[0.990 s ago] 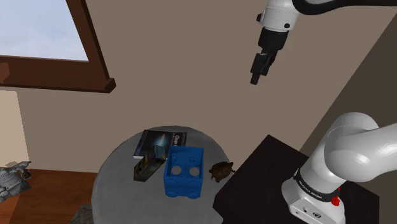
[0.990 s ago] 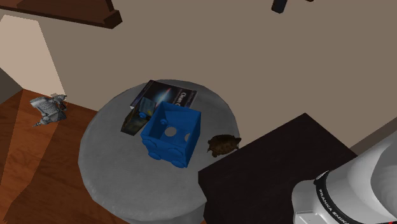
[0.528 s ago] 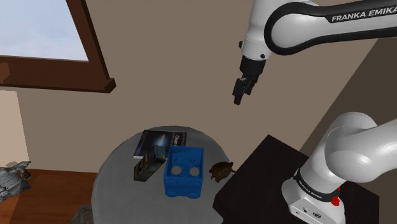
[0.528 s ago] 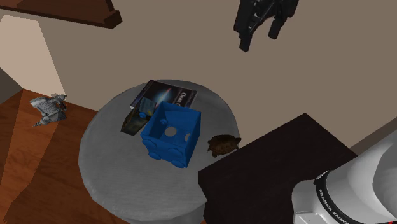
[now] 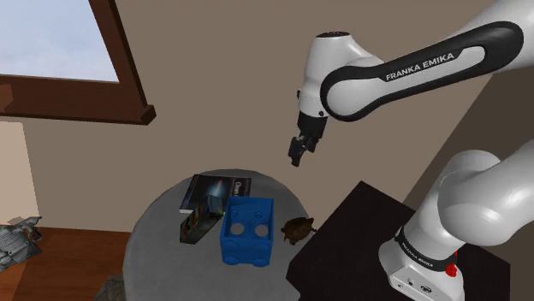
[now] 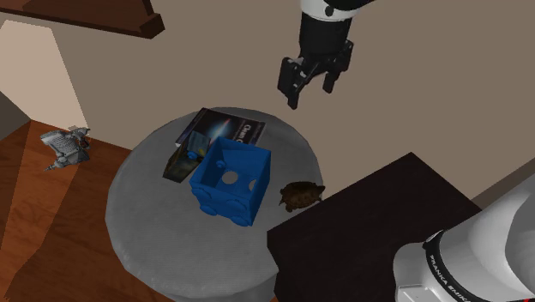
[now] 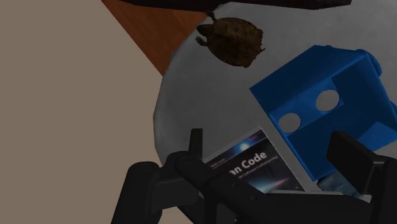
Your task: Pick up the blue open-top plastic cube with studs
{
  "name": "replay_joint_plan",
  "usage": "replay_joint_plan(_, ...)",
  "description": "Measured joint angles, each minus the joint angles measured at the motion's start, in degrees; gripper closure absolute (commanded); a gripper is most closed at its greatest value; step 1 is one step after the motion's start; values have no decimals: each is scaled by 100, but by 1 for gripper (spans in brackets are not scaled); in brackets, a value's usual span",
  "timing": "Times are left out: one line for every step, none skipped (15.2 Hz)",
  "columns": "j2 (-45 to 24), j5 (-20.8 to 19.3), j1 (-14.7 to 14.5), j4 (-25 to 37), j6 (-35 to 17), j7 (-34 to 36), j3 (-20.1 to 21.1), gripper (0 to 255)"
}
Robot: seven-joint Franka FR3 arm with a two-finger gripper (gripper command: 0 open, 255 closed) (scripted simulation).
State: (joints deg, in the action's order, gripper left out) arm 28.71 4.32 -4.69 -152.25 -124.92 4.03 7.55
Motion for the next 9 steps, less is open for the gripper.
replay_joint_plan(-162,11,-7,-6,-172,34,33,0)
replay_joint_plan(-377,24,-22,15,-368,100,91,0)
replay_joint_plan(-562,23,-15,-24,-589,112,109,0)
replay_joint_plan(-767,43,-45,-58,-829,195,181,0)
replay_joint_plan(-997,41,-59,-45,-1049,275,245,0)
replay_joint_plan(-1253,32,-68,-55,-1311,351,304,0)
replay_joint_plan(-1498,10,-70,-20,-1526,424,354,0)
replay_joint_plan(-1741,-23,-75,26,-1725,511,408,0)
replay_joint_plan(-1930,-51,-84,41,-1898,592,453,0)
